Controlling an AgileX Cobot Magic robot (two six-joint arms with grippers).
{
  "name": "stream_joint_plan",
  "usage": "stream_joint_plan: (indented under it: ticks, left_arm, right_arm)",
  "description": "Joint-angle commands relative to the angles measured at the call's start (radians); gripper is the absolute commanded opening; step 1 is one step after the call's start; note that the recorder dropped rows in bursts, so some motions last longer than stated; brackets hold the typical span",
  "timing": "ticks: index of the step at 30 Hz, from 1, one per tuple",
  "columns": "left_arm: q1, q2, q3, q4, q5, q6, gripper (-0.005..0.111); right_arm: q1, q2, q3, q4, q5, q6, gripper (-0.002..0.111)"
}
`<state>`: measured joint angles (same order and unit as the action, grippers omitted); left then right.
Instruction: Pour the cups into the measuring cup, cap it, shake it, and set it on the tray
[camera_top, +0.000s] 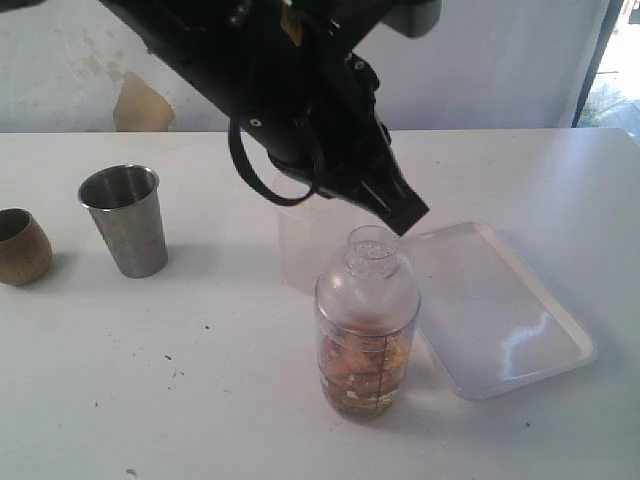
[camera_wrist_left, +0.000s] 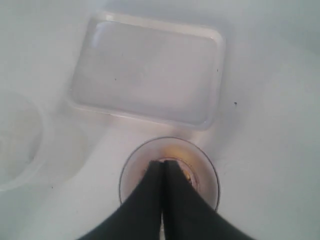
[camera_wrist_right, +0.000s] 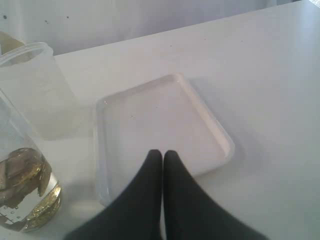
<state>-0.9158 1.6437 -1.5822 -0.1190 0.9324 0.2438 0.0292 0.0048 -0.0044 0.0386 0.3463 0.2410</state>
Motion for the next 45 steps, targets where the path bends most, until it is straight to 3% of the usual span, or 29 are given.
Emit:
stream_joint_plan:
  ticks: [1,4,6,8,10,11,12,13,26,32,39,45]
  left_arm:
    - [-0.005,-0.139,0.084,0.013,-0.241,-0.033,0.0]
    - [-0.005,-0.295,0.358,0.001,-0.625,-0.063,0.0]
    - [-0.005,-0.362,0.531,-0.026,-0.797,-0.063,0.0]
    - [-0.005,-0.386,0.646,-0.026,-0.847,-0.063,0.011]
    - [-0.005,-0.386,0.704,-0.026,-0.896,-0.065,0.05]
    - [-0.005,-0.378,0.714,-0.033,-0.932,-0.078,0.082]
    - [-0.005,-0.375,0.714,-0.027,-0.932,-0.076,0.099]
    - [-0.005,-0.375,0.714,-0.027,-0.932,-0.063,0.105]
    - [-0.005,-0.499,0.733,-0.036,-0.824,-0.117,0.105]
    - [-0.005,-0.689,0.873,-0.036,-0.843,-0.121,0.105]
    - [-0.005,-0.934,1.116,-0.036,-1.044,-0.117,0.105]
    - [-0.005,-1.036,1.219,-0.038,-1.033,-0.136,0.105]
  right_arm:
    - [-0.008,-0.005,0.004,-0.006,-0.002,0.0,0.0]
    - [-0.008,-0.005,0.004,-0.006,-0.002,0.0,0.0]
    - [-0.008,-0.005,0.004,-0.006,-0.002,0.0,0.0]
    - [-0.008,-0.005,0.004,-0.006,-0.002,0.0,0.0]
    - [-0.008,-0.005,0.004,-0.006,-0.002,0.0,0.0]
    - [-0.008,-0.005,0.004,-0.006,-0.002,0.0,0.0]
    - [-0.008,-0.005,0.004,-0.006,-0.002,0.0,0.0]
    - [-0.008,-0.005,0.004,-0.006,-0.002,0.0,0.0]
    - [-0.008,-0.005,0.004,-0.006,-0.002,0.0,0.0]
    - [-0.008,-0.005,0.004,-0.006,-0.002,0.0,0.0]
    - [-0.008,-0.005,0.004,-0.006,-0.002,0.0,0.0]
    - [-0.008,-0.005,0.004,-0.006,-0.002,0.0,0.0]
